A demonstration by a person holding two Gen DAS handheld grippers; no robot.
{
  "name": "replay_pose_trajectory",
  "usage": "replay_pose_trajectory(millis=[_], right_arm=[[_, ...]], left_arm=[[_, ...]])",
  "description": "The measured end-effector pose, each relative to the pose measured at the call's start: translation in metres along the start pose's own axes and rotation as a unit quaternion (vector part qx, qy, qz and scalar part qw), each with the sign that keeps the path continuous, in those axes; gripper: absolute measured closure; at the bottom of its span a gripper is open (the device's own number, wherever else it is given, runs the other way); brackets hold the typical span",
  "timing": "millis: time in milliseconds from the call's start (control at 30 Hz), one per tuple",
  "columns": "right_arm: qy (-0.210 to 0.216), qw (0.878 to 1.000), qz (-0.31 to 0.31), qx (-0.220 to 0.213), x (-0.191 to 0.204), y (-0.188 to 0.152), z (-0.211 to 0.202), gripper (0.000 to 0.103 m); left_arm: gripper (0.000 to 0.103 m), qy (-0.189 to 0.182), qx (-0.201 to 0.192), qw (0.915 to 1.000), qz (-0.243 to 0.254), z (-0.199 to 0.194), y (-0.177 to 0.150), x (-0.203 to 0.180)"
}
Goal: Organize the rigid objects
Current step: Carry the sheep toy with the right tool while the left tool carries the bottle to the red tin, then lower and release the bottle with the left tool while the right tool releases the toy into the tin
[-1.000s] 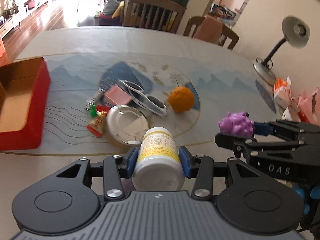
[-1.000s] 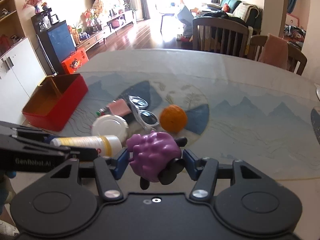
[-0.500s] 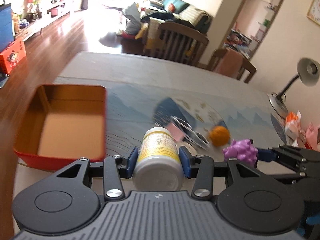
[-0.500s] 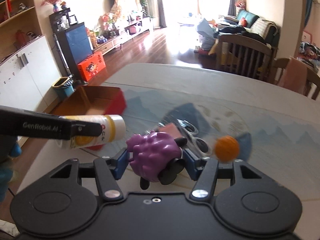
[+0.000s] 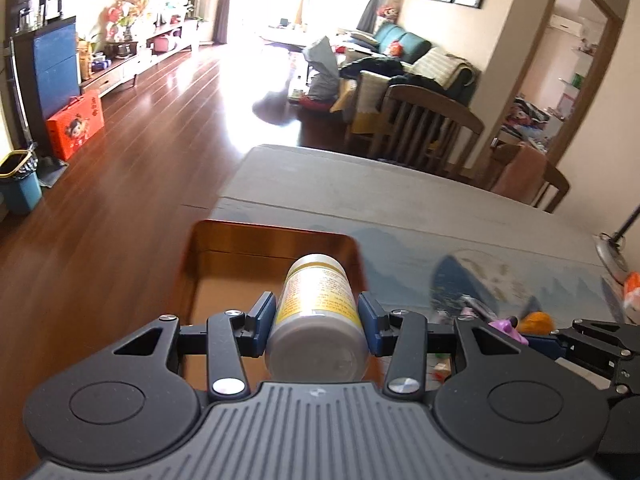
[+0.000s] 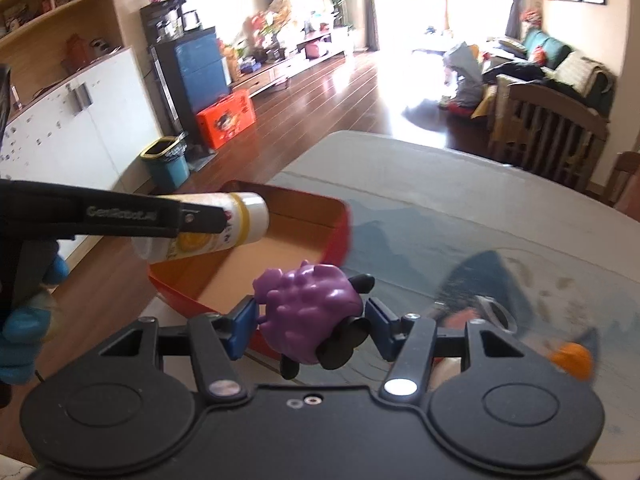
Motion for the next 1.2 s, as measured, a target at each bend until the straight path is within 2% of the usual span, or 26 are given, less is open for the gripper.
replay_pose_trajectory(millis=[333,700,800,1200], right_arm=[[0.005,0.999,-0.004,0.034,0.036,0.011,0.064,0.045],[-0.001,0.995,-0.066,0.080,0.060,0.005,0.119,0.045],[0.005,0.993,-0.073,0.093,0.061,-0.001,0.125,0.045],[0.023,0.988,-0.088,0.123,0.073,-0.011,0.134,0.045]], left_arm=[[0.059,0.019,0.015,0.9997,0.002,0.051,0.002,0.052],[0.059,0.013,0.036,0.9992,0.010,0.094,0.000,0.067],[0.059,0.005,0.049,0.9988,-0.001,0.100,-0.004,0.072],[0.059,-0.003,0.078,0.9969,0.008,0.117,-0.015,0.072]])
Point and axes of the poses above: each gripper's, at about its wrist camera, not at the fingertips, and z roughly the way its jaws point, x to its left, y to its top, the point moved 8 cm from there along z, roughly the way its jaws point, and after that the axes turned 13 degrees about z, right-handed, at the moved point
